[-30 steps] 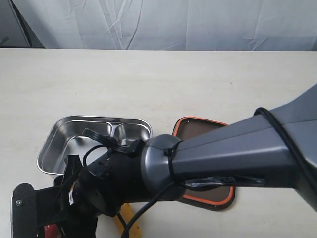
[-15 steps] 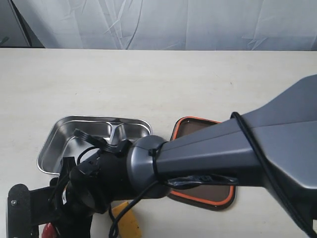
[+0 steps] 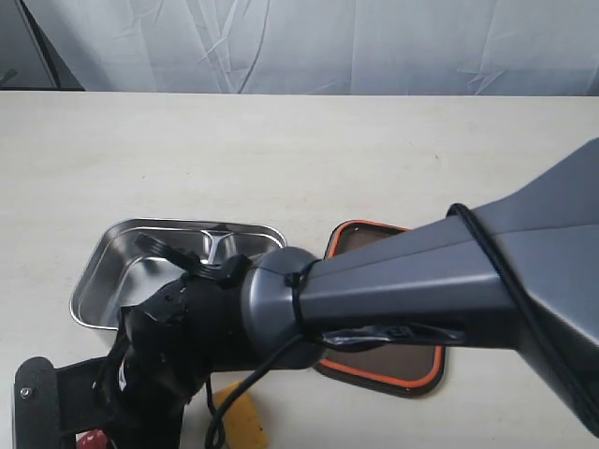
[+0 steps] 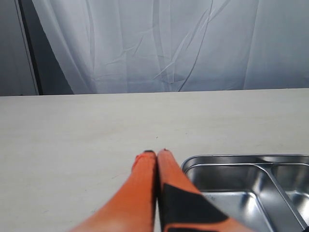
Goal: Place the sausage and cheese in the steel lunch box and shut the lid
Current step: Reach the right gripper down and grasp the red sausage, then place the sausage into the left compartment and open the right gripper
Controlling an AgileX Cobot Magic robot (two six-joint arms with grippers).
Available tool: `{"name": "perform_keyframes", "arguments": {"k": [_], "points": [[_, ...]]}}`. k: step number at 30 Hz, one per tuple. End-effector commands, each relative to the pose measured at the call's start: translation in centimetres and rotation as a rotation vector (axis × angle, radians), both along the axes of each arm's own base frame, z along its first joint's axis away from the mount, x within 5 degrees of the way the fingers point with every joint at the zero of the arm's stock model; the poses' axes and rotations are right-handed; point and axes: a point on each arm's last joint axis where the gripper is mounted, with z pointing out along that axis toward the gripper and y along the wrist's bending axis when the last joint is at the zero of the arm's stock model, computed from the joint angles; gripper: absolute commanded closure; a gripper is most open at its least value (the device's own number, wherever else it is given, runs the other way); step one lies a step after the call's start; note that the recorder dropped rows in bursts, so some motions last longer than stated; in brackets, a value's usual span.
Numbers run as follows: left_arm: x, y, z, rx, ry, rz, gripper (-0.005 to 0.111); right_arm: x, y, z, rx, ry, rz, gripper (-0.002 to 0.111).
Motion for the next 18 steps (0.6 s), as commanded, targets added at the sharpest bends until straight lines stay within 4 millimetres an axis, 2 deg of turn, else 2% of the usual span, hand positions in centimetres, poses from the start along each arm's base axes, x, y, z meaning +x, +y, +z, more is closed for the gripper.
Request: {"name": "perform_keyframes", "arguments": {"k": [1, 6, 12, 18], "points": [[0.0, 0.0, -0.1, -0.001, -0.004, 0.001, 0.107, -0.6, -0.7, 2.8, -0.004, 0.039, -0.006, 0.109], [0.0, 0.0, -0.1, -0.001, -0.004, 0.001, 0.107, -0.1, -1.1, 5.6, 0.074, 0.028, -0.061, 0.109], [0.0, 0.0, -0.1, -0.001, -0.004, 0.001, 0.107, 3.4, -2.4, 6.8, 0.128, 0.033, -0.216, 0.109], [0.0, 0.0, -0.1, -0.001, -0.004, 0.001, 0.107, 5.8, -3.1, 8.1, 0.229, -0.006, -0.324, 0.109]]}}
